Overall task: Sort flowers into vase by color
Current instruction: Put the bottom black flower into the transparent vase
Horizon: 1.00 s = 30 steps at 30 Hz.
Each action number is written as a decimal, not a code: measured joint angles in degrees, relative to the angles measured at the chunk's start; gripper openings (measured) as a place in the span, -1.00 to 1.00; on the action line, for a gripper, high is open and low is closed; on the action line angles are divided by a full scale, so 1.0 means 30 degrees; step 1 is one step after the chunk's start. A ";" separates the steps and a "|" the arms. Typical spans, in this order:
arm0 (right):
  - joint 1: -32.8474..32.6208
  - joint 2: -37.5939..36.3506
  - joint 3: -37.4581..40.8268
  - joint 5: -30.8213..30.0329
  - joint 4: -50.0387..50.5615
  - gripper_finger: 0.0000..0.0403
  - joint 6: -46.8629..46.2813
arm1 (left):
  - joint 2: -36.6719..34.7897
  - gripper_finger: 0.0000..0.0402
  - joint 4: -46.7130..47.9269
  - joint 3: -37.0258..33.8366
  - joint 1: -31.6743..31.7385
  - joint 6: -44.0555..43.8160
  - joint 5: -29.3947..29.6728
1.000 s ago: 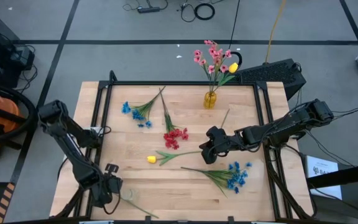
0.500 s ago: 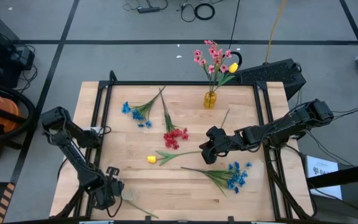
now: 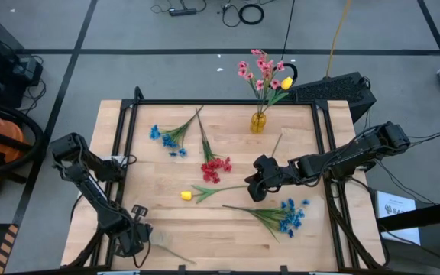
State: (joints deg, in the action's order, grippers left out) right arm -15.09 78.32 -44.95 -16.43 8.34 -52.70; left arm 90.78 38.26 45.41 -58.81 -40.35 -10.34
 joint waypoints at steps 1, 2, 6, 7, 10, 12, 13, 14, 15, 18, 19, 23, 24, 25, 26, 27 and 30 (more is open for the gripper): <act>-0.0003 0.0000 0.0000 0.0000 0.0000 -1.00 0.0031 | 0.0000 -0.95 0.0001 0.0000 0.0000 0.0181 -0.0041; -0.0001 0.0000 0.0000 0.0000 0.0000 -1.00 0.0125 | 0.0000 -0.94 0.0015 0.0000 0.0000 0.0247 -0.0061; 0.0000 0.0000 0.0000 0.0000 0.0000 -1.00 0.0377 | 0.0004 -0.94 0.0378 0.0047 0.0006 0.0276 -0.0479; 0.0000 0.0000 0.0000 0.0000 0.0000 -1.00 0.0447 | 0.0011 -0.94 0.0766 0.0132 0.0007 0.0320 -0.0819; -0.0003 0.0000 0.0000 0.0000 0.0007 -1.00 0.0755 | 0.0057 -0.97 0.2309 0.0644 -0.0036 0.1198 -0.1357; 0.0001 0.0000 0.0000 0.0000 0.0007 -1.00 0.0914 | 0.0040 -0.97 0.2983 0.1116 -0.0018 0.1830 -0.1387; -0.0003 0.0000 0.0000 0.0000 0.0007 -1.00 0.0938 | 0.0044 -0.97 0.3446 0.1303 0.0022 0.2164 -0.1387; -0.0007 0.0000 0.0000 0.0000 0.0007 -1.00 0.0945 | 0.0044 -0.97 0.3874 0.1499 0.0098 0.2447 -0.1380; -0.0001 0.0000 0.0000 0.0000 0.0007 -1.00 0.0946 | 0.0044 -0.97 0.4172 0.1714 0.0202 0.2647 -0.1380; -0.0007 0.0000 0.0000 -0.0056 0.0007 -1.00 0.1031 | 0.0036 -0.98 0.5398 0.2375 0.0613 0.3143 -0.1390; 0.0000 0.0000 0.0000 -0.0058 0.0007 -1.00 0.1148 | 0.0036 -0.98 0.5937 0.2581 0.0755 0.3300 -0.1394; 0.0001 0.0000 0.0000 -0.0063 0.0007 -1.00 0.1382 | 0.0029 -0.98 0.8289 0.3638 0.1322 0.4052 -0.1388; -0.0003 0.0000 0.0000 -0.0062 0.0007 -1.00 0.1390 | 0.0029 -0.98 0.8975 0.3851 0.1436 0.4218 -0.1394; -0.0005 0.0001 0.0000 -0.0058 0.0007 -1.00 0.1390 | 0.0029 -0.98 0.9576 0.4128 0.1541 0.4350 -0.1402; 0.0000 0.0007 0.0000 -0.0058 0.0007 -1.00 0.1390 | 0.0029 -0.98 1.0132 0.4442 0.1619 0.4606 -0.1481; -0.0001 0.0000 0.0000 -0.0064 0.0007 -1.00 0.1390 | 0.0029 -0.98 1.0684 0.4736 0.1654 0.4807 -0.1568; -0.0004 0.0002 0.0000 -0.0061 0.0007 -1.00 0.1456 | 0.0029 -0.98 1.2607 0.5614 0.1756 0.5637 -0.2081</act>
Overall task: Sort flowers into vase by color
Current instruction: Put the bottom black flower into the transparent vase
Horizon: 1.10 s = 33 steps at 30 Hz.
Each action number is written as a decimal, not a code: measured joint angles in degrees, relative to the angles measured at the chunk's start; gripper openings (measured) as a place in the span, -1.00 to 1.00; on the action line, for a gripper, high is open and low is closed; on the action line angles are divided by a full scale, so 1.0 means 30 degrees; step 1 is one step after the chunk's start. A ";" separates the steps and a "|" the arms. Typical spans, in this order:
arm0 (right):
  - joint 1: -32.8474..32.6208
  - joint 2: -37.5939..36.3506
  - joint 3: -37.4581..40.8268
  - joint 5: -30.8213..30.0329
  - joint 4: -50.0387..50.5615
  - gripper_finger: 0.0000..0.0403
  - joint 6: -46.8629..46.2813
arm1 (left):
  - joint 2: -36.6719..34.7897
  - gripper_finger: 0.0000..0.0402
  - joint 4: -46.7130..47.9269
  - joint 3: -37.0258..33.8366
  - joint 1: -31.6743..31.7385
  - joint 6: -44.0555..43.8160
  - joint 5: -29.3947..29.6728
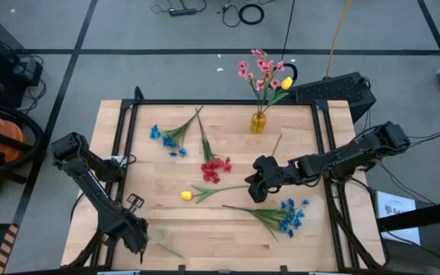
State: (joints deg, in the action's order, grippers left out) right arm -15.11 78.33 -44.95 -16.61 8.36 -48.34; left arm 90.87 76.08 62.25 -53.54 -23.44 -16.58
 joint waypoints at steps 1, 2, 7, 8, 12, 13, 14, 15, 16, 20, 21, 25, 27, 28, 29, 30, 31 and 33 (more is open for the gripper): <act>0.0003 0.0000 0.0000 -0.0005 0.0000 -1.00 0.0007 | -0.0001 -0.98 0.0670 0.0368 -0.0007 0.0136 -0.0123; -0.0002 -0.0002 0.0000 0.0001 0.0000 -1.00 0.0009 | -0.0022 -0.98 0.1328 0.0727 -0.0007 0.0188 -0.0188; 0.0001 -0.0002 0.0000 -0.0005 -0.0011 -1.00 0.0409 | -0.0081 -0.99 0.4354 0.2712 -0.0015 0.0481 -0.0304; 0.0002 0.0000 0.0000 -0.0005 -0.0007 -1.00 0.0421 | -0.0148 -0.98 0.4561 0.3098 -0.0015 0.0479 -0.0304; 0.0005 0.0001 0.0000 -0.0005 -0.0025 -1.00 0.0703 | -0.0704 -0.96 0.4585 0.4602 -0.0015 0.0296 -0.0352; 0.0001 0.0005 0.0001 -0.0005 -0.0029 -1.00 0.0831 | -0.0843 -0.96 0.4551 0.4908 -0.0015 0.0072 -0.0413; 0.0002 0.0005 0.0007 -0.0005 -0.0031 -1.00 0.0890 | -0.1003 -0.96 0.4564 0.5147 -0.0015 -0.0040 -0.0407; 0.0003 0.0005 0.0007 -0.0012 -0.0061 -1.00 0.0922 | -0.1177 -0.95 0.4607 0.5446 -0.0015 -0.0135 -0.0406; -0.0002 0.0005 0.0007 -0.0012 -0.0111 -1.00 0.0994 | -0.1344 -0.95 0.4602 0.5761 -0.0015 -0.0516 -0.0413; 0.0005 0.0005 0.0007 -0.0012 -0.0150 -1.00 0.1351 | -0.1851 -0.95 0.4617 0.6719 0.0169 -0.1779 -0.0168; 0.0000 0.0005 0.0007 -0.0012 -0.0134 -1.00 0.1362 | -0.1970 -0.95 0.4639 0.6948 0.0334 -0.2077 -0.0017; 0.0005 0.0005 0.0007 -0.0012 -0.0211 -1.00 0.1355 | -0.2035 -0.94 0.4646 0.7896 0.1390 -0.2424 0.0318; 0.0003 0.0005 0.0007 -0.0012 -0.0313 -1.00 0.1355 | -0.2033 -0.94 0.4658 0.8212 0.2043 -0.2376 0.1283; 0.0003 0.0005 0.0007 -0.0012 -0.0292 -1.00 0.1359 | -0.2033 -0.94 0.4660 0.8360 0.2463 -0.2166 0.1769; 0.0000 0.0005 0.0007 -0.0012 -0.0294 -1.00 0.1362 | -0.2033 -0.94 0.4659 0.8503 0.2928 -0.1669 0.2177; 0.0005 0.0005 0.0007 -0.0012 -0.0298 -1.00 0.1362 | -0.2033 -0.94 0.4653 0.8641 0.3409 -0.1041 0.2495; -0.0002 0.0005 0.0007 -0.0012 -0.0284 -1.00 0.1362 | -0.2033 -0.94 0.4653 0.8769 0.3914 -0.0460 0.2646; -0.0001 0.0005 0.0007 0.0008 -0.0300 -1.00 0.1474 | -0.2033 -0.94 0.4650 0.9029 0.5135 0.0546 0.2986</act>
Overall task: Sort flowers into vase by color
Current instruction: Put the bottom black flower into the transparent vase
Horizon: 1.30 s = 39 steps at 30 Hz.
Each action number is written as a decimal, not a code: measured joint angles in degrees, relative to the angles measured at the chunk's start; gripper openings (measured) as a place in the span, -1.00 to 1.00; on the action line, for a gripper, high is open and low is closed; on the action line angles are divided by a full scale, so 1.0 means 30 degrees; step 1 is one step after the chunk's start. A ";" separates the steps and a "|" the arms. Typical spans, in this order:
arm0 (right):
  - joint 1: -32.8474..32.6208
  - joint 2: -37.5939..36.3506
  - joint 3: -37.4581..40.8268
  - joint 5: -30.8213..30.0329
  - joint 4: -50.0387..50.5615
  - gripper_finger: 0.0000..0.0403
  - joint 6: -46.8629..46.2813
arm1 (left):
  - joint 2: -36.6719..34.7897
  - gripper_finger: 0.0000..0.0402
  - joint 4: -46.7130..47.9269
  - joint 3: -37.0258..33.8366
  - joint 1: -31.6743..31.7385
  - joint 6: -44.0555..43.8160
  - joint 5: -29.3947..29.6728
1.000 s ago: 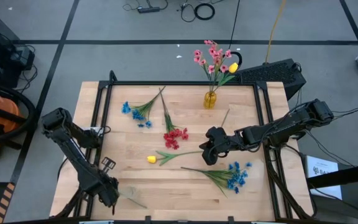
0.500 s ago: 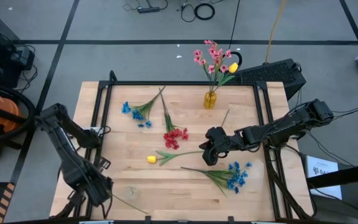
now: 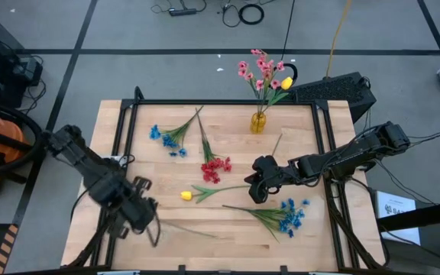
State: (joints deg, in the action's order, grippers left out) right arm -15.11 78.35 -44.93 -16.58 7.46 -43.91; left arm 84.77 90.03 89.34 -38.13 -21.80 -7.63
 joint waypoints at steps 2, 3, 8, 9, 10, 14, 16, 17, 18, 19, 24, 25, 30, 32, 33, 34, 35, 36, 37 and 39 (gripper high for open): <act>-0.0002 0.0000 0.0000 0.0008 -0.0056 -1.00 0.0561 | 0.0000 -0.94 0.0003 0.0132 0.1387 0.0602 0.0393; -0.0037 0.0000 0.0000 0.0009 -0.0165 -1.00 0.0901 | 0.0000 -0.94 -0.0005 0.0169 0.2156 0.0947 0.0592; -0.0197 0.0000 0.0000 0.0125 -0.0917 -1.00 0.1931 | 0.0360 -0.97 -0.0020 0.0176 0.5994 0.2128 0.1086; -0.0240 0.0000 -0.0038 0.0105 -0.1005 -1.00 0.1950 | 0.0529 -0.97 -0.0044 0.0176 0.6812 0.2415 0.1089; -0.0257 0.0000 -0.0123 0.0051 -0.0937 -1.00 0.2089 | 0.0715 -0.97 -0.0072 0.0176 0.7606 0.2762 0.1120; -0.0404 0.0000 -0.0482 -0.0028 -0.0786 -1.00 0.3303 | 0.1638 -0.98 -0.0114 0.0176 1.0168 0.3987 0.1206; -0.0546 0.0000 -0.0671 -0.0094 -0.0716 -1.00 0.3835 | 0.2198 -0.98 -0.0121 0.0169 1.1263 0.4033 0.1047; -0.0622 0.0000 -0.0841 -0.0126 -0.0588 -1.00 0.4138 | 0.2495 -0.98 -0.0180 0.0169 1.1795 0.3954 0.1003; -0.0715 0.0000 -0.1030 -0.0223 -0.0440 -1.00 0.4484 | 0.2774 -0.98 -0.0265 0.0169 1.2281 0.3905 0.0709; -0.0830 0.0000 -0.1249 -0.0508 -0.0254 -1.00 0.4905 | 0.3064 -0.98 -0.0396 0.0169 1.2718 0.3881 0.0265; -0.1325 0.0000 -0.2335 -0.2531 0.0516 -1.00 0.8260 | 0.4140 -0.99 -0.2576 0.0161 1.4242 0.2976 -0.2609; -0.1390 0.0027 -0.2578 -0.2918 0.0462 -1.00 0.9179 | 0.4242 -0.99 -0.3172 0.0161 1.4497 0.2905 -0.2998; -0.1254 0.1281 -0.4031 -0.3605 0.0535 -1.00 1.4592 | 0.4386 -0.99 -0.6004 0.0161 1.5324 0.2360 -0.4835; -0.1128 0.2248 -0.4842 -0.3659 0.0547 -1.00 1.6588 | 0.4386 -0.99 -0.6502 0.0161 1.5547 0.1508 -0.5164; -0.1087 0.2777 -0.5269 -0.3902 0.0740 -1.00 1.7542 | 0.4386 -0.99 -0.6554 0.0161 1.5629 0.1274 -0.5309; -0.1061 0.3333 -0.5766 -0.4388 0.0797 -1.00 1.8452 | 0.4386 -0.99 -0.6548 0.0161 1.5669 0.0978 -0.5364; -0.1026 0.3866 -0.6258 -0.5077 0.0710 -1.00 1.9343 | 0.4386 -0.99 -0.6549 0.0161 1.5702 0.0863 -0.5371; -0.0999 0.4383 -0.6716 -0.5982 0.0679 -1.00 2.0251 | 0.4386 -0.99 -0.6538 0.0161 1.5704 0.0862 -0.5399; -0.0992 0.4843 -0.7182 -0.6996 0.0679 -1.00 2.1113 | 0.4386 -0.99 -0.6519 0.0161 1.5670 0.0860 -0.5398; -0.0992 0.5693 -0.8144 -0.8458 0.0325 -1.00 2.2495 | 0.4386 -0.99 -0.6503 0.0161 1.5546 0.0732 -0.5461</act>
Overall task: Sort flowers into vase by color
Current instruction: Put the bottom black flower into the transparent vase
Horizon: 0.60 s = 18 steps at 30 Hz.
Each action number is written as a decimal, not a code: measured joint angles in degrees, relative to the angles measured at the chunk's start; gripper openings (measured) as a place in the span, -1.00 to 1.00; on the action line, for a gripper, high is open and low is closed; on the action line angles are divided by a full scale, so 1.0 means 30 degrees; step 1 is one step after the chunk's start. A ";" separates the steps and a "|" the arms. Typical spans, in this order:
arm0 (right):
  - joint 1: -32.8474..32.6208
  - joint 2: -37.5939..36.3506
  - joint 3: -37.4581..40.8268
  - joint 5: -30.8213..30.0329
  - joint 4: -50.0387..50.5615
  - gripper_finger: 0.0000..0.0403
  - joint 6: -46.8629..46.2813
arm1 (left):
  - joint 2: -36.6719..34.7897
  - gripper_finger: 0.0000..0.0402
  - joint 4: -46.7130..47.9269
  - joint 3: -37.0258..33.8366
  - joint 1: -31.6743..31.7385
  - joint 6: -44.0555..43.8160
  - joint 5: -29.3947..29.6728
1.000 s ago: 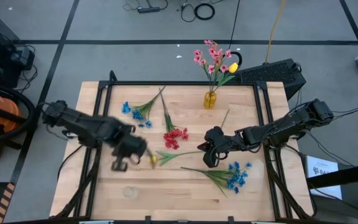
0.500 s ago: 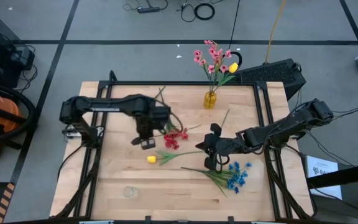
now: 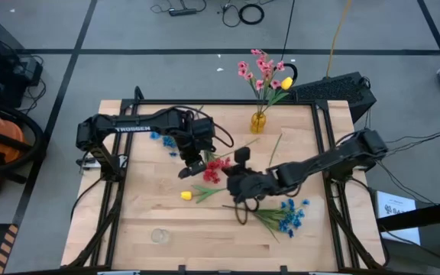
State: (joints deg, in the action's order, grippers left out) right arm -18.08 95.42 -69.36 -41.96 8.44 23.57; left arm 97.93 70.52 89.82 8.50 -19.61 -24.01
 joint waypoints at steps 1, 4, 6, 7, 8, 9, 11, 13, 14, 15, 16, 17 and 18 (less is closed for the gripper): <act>0.0012 0.0342 -0.0407 -0.0331 -0.0061 -1.00 0.0575 | 0.0000 -0.98 0.0003 0.0000 -0.0035 -0.0168 -0.0007; 0.0036 0.1347 -0.1598 -0.0432 -0.0128 -1.00 0.1562 | 0.0000 -0.97 0.0003 0.0000 -0.0135 -0.0367 -0.0153; 0.0036 0.1911 -0.2102 -0.0415 -0.0033 -1.00 0.2108 | 0.0000 -0.96 0.0001 0.0000 -0.0211 -0.0375 -0.0346; 0.0030 0.2172 -0.2278 -0.0397 -0.0113 -1.00 0.2282 | 0.0000 -0.96 0.0005 0.0000 -0.0248 -0.0382 -0.0462; 0.0032 0.2391 -0.2382 -0.0363 -0.0250 -1.00 0.2399 | 0.0000 -0.96 0.0007 0.0000 -0.0270 -0.0387 -0.0622; 0.0036 0.2567 -0.2406 -0.0310 -0.0337 -1.00 0.2440 | 0.0000 -0.96 0.0007 0.0000 -0.0304 -0.0405 -0.0848; 0.0043 0.2861 -0.2406 0.0127 -0.0341 -1.00 0.2434 | 0.0000 -0.95 -0.0001 0.0000 -0.0389 -0.0833 -0.1193; 0.0036 0.3130 -0.2398 0.0176 -0.0280 -1.00 0.2448 | 0.0000 -0.95 -0.0001 0.0000 -0.0411 -0.0872 -0.1472; 0.0036 0.3201 -0.2398 0.0203 -0.0284 -1.00 0.2445 | 0.0000 -0.95 -0.0001 0.0000 -0.0459 -0.0885 -0.1501; 0.0036 0.3210 -0.2398 0.0243 -0.0267 -1.00 0.2418 | 0.0000 -0.95 -0.0001 0.0000 -0.0485 -0.0885 -0.1501; 0.0036 0.3210 -0.2398 0.0318 -0.0283 -1.00 0.2286 | 0.0000 -0.95 -0.0001 0.0000 -0.0511 -0.0885 -0.1501; 0.0040 0.3192 -0.2398 0.0486 -0.0385 -1.00 0.2050 | 0.0000 -0.94 -0.0001 0.0000 -0.0545 -0.0890 -0.1501; 0.0043 0.3178 -0.2398 0.0543 -0.0508 -1.00 0.1819 | 0.0000 -0.94 -0.0008 0.0000 -0.0595 -0.0896 -0.1504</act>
State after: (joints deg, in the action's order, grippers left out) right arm -17.96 104.96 -76.55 -40.33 6.91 29.03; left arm 97.93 70.50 89.82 6.72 -22.30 -28.52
